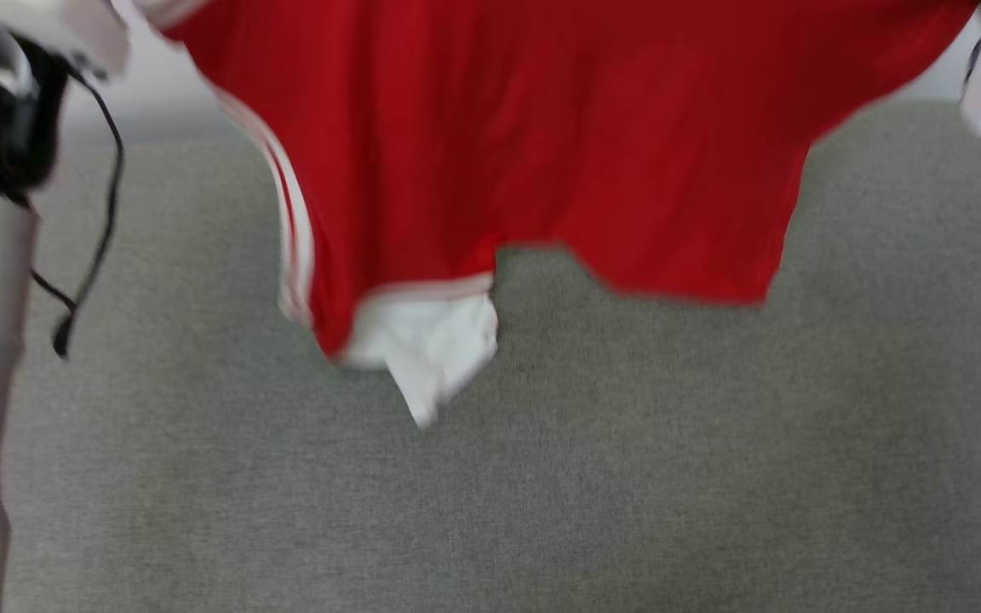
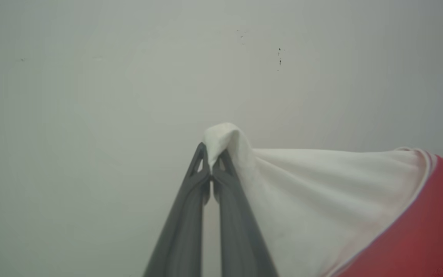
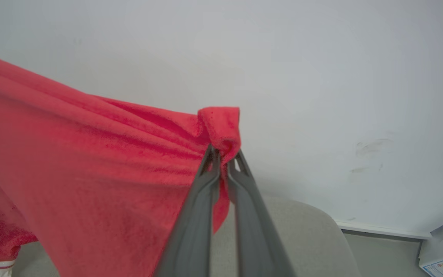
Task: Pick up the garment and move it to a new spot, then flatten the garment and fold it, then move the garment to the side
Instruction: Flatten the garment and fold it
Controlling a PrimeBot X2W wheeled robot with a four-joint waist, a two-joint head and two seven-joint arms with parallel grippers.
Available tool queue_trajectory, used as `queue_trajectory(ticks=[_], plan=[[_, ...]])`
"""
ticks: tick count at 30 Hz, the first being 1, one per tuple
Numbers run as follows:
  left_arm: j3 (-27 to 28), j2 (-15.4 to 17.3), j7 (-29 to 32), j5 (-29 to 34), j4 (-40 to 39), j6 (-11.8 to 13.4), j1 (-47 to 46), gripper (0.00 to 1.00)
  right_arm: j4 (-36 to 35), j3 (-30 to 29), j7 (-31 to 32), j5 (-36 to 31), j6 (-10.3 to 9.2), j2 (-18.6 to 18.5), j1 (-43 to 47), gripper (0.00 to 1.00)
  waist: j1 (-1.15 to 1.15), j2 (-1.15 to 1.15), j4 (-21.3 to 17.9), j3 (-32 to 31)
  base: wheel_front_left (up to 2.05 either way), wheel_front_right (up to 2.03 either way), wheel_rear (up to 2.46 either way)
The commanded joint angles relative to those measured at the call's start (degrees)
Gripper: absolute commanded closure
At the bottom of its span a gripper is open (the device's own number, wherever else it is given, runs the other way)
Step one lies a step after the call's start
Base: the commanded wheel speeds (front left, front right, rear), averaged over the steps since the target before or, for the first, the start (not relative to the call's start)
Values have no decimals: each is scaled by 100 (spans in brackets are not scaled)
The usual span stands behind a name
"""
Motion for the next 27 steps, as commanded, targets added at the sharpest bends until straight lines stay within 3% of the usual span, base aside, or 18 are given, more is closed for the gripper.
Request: queue_trajectory(ticks=[1, 15, 27], plan=[[64, 108, -55, 47, 85, 16, -251, 100, 4, -82, -68, -90, -12, -68, -239, 100, 0, 0, -83, 508, 0, 0, 0], [202, 312, -442, 249, 351, -39, -2591, 100, 47, -416, -1086, -734, -12, 56, -2492, 100, 0, 0, -211, 2290, 0, 0, 0], [224, 215, -586, 86, 607, -54, -2733, 100, 709, 125, -1626, -546, -11, 413, -3206, 100, 0, 0, -152, 3235, 0, 0, 0]])
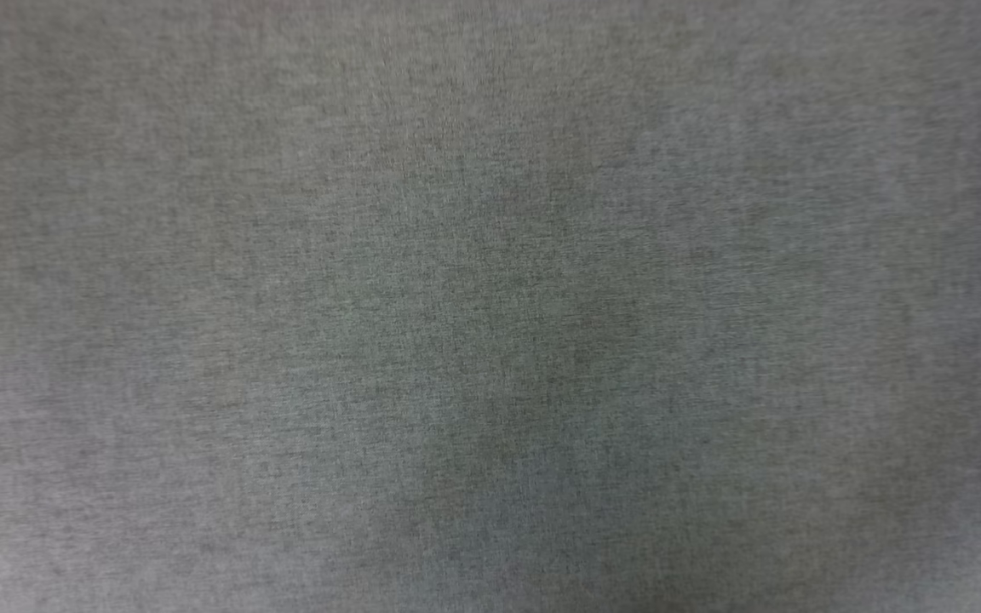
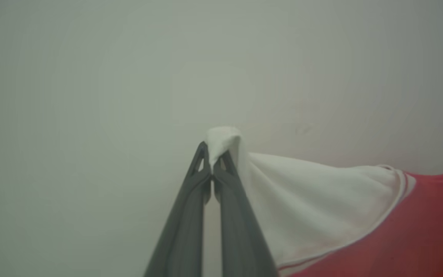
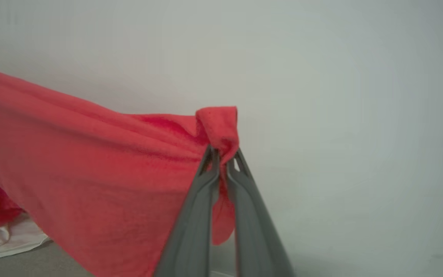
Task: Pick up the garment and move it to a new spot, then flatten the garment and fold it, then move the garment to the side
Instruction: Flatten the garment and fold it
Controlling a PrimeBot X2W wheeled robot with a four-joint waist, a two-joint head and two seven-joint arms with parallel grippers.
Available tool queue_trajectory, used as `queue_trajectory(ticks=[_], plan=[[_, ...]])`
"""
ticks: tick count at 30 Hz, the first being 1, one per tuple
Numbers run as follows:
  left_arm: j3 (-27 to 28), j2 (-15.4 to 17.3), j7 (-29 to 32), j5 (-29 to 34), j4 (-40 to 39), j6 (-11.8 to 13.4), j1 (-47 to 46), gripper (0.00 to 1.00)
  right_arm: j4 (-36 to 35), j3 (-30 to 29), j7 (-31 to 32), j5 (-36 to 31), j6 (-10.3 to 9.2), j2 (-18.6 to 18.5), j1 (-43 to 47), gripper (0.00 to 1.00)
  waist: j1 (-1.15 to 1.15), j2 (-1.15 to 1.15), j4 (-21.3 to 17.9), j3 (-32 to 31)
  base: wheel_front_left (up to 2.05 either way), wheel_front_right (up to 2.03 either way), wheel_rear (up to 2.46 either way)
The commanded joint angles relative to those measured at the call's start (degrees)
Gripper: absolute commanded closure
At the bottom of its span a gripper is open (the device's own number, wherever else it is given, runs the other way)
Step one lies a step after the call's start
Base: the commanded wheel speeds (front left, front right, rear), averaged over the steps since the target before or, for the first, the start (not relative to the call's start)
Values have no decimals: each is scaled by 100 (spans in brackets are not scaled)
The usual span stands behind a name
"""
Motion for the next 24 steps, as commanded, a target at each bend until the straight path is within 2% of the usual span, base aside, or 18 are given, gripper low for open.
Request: queue_trajectory(ticks=[1, 6, 11, 16, 24], plan=[[23, 0, -36, -37, 50, -12, 61, 100, 85, 46, -45, 28, -10, 2, -99, 100, -2, 0, 29, 184, 0, 0, 0], [42, -110, -138, -208, 310, -68, 214, 100, 409, 265, -172, 143, -10, 85, -60, 100, -2, 0, 70, 250, 0, 0, 0], [25, -229, -310, -365, 656, -165, 657, 100, 710, 495, -346, 268, -9, 90, 386, 100, -2, 0, 141, -32, 0, 0, 0], [20, -315, -448, -590, 911, -255, 1497, 100, 851, 697, -533, 525, -10, 13, 1158, 100, -2, 0, 219, -628, 0, 0, 0], [-1, -616, -531, -994, 905, -302, 3657, 100, 749, 1007, -665, 1089, -10, -200, 3188, 100, -2, 0, 437, -2081, 0, 0, 0]])
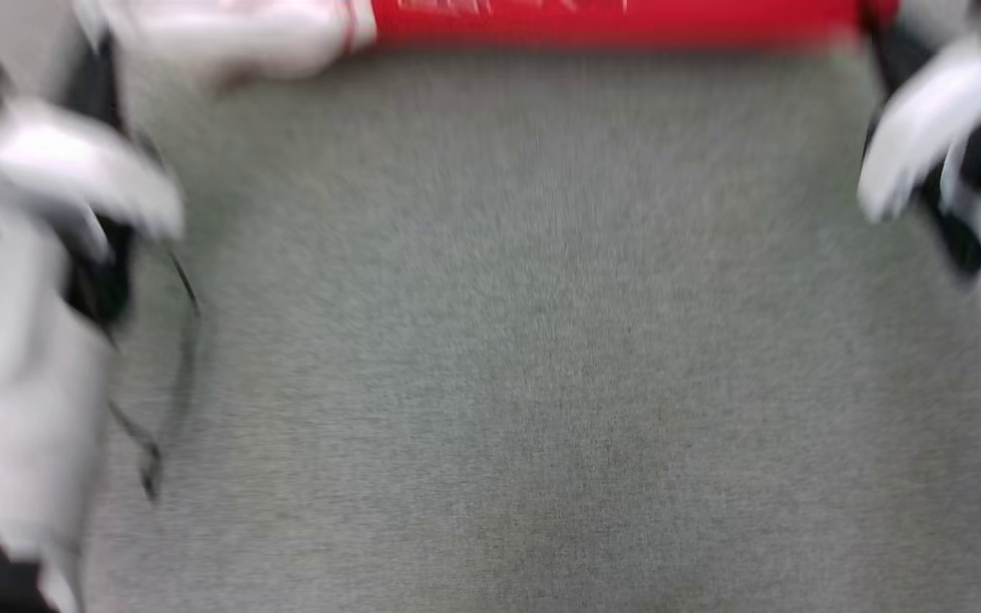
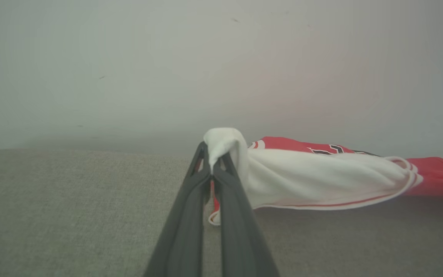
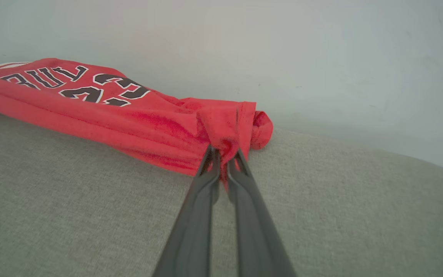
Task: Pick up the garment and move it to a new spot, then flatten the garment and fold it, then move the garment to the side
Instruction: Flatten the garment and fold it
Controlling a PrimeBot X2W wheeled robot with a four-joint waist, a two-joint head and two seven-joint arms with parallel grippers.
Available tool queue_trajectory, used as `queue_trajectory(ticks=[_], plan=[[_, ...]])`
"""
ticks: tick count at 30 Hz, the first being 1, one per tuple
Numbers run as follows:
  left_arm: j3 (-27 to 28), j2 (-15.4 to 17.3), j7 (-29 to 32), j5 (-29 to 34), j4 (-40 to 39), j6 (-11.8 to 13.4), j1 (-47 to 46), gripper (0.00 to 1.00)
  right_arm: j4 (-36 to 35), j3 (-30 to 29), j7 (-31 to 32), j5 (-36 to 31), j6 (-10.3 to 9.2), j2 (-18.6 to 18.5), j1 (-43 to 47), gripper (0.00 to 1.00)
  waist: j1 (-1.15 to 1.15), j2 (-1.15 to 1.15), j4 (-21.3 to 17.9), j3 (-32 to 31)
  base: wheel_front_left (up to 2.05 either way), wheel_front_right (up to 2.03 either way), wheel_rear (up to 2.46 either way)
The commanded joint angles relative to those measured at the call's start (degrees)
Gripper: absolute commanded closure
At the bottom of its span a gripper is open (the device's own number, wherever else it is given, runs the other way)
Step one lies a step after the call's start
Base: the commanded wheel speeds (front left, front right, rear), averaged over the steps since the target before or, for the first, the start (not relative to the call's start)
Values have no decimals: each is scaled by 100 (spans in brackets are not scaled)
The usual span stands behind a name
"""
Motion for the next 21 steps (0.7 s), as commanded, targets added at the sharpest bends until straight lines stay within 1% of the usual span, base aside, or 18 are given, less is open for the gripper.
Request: queue_trajectory(ticks=[1, 5, 12, 17, 18, 21], plan=[[36, -50, -36, -103, -32, 2, 501, 100, -78, -2, -10, 192, -10, -115, 475, 100, 0, 0, 192, -903, 0, 0, 0], [220, -204, -41, -204, -245, 16, 1727, 100, -241, 51, 39, 468, -11, -320, 1562, 100, 0, 0, 281, -1647, 0, 0, 0], [369, -270, -44, -63, -963, 310, 3825, 100, -828, -2, 238, 791, -13, -587, 3240, 100, 0, 0, 298, -2641, 0, 0, 0], [451, -195, 42, -177, -1616, 599, 4990, 100, -1438, -289, 436, 860, -14, -688, 4305, 100, 0, 0, 301, -2922, 0, 0, 0], [451, -195, 42, -177, -1616, 599, 4990, 100, -1438, -289, 436, 860, -14, -688, 4305, 100, 0, 0, 301, -2922, 0, 0, 0], [515, -124, 192, -253, -2116, 795, 5587, 100, -1829, -559, 541, 770, -14, -663, 4872, 100, 0, 0, 308, -3023, 0, 0, 0]])
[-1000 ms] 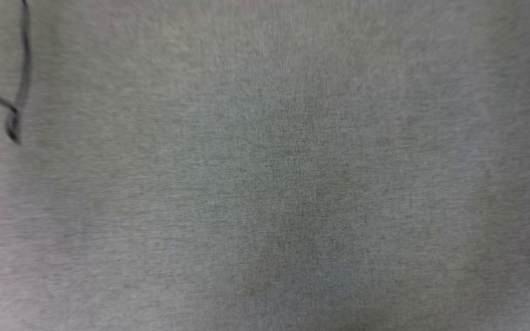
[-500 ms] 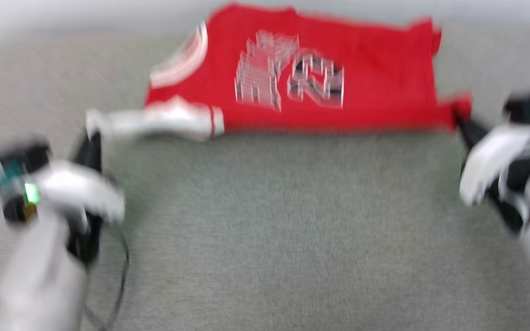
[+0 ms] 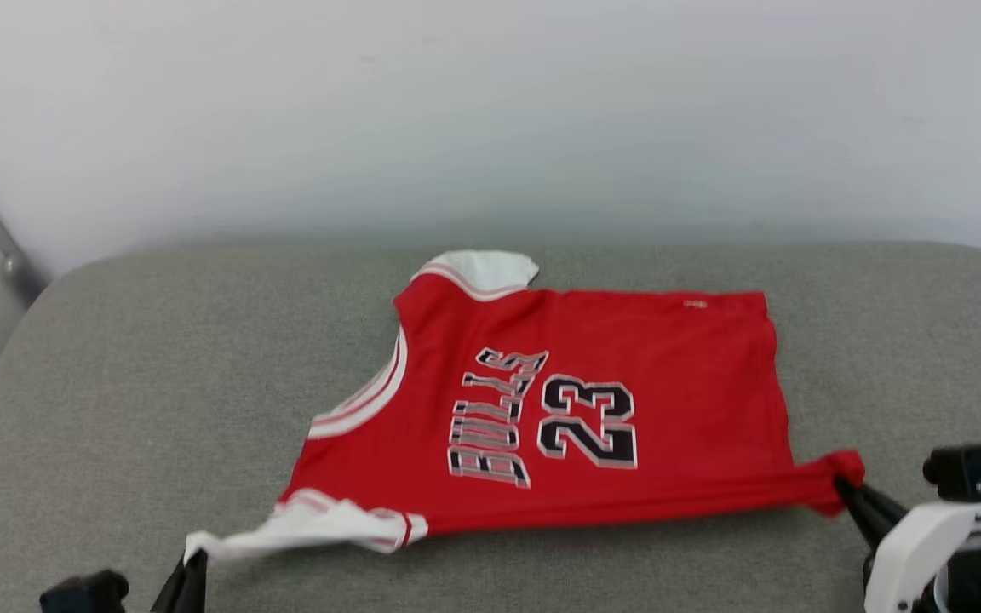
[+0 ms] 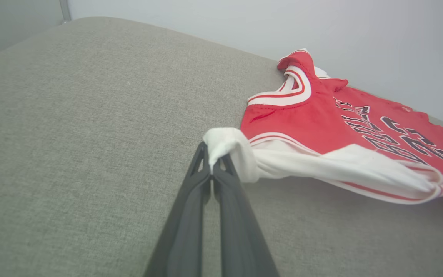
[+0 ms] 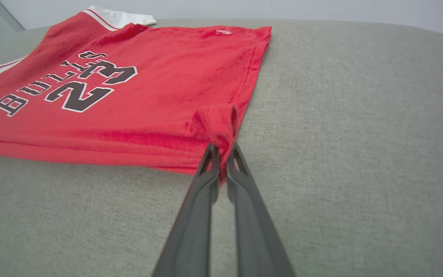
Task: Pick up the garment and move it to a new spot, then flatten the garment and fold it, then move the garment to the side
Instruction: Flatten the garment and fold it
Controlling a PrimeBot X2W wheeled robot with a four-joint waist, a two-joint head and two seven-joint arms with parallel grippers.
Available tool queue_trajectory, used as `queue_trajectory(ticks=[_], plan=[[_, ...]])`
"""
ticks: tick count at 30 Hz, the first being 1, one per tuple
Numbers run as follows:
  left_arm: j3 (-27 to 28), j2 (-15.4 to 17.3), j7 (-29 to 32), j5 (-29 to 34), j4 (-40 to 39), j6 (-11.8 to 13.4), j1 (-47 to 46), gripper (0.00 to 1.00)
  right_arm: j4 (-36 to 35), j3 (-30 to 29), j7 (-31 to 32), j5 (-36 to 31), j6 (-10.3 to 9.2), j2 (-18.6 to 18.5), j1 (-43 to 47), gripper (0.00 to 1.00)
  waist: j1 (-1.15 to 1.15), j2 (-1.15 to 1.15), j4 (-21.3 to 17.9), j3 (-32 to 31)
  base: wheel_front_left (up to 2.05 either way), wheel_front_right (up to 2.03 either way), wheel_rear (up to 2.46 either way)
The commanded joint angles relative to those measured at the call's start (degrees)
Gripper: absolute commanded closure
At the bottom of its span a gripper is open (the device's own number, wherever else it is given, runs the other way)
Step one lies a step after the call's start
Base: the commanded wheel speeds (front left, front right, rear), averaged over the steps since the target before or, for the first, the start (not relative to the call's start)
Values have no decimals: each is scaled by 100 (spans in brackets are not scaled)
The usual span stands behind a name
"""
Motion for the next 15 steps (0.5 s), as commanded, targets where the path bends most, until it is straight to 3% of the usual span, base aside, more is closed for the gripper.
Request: queue_trajectory(ticks=[1, 10, 15], plan=[[113, 146, 40, -29, -86, 141, 208, 100, -57, -155, 28, -50, -23, -66, 197, 100, 3, 0, 18, -100, 0, 0, 0], [343, 333, 560, -214, -1666, 807, 1584, 100, -1161, -1058, 498, -447, -25, 333, 1620, 100, 3, 0, 45, -162, 0, 0, 0], [310, 362, 789, -225, -2327, 962, 1593, 100, -1671, -1407, 844, -637, -25, 544, 1916, 100, 3, 0, 69, -93, 0, 0, 0]])
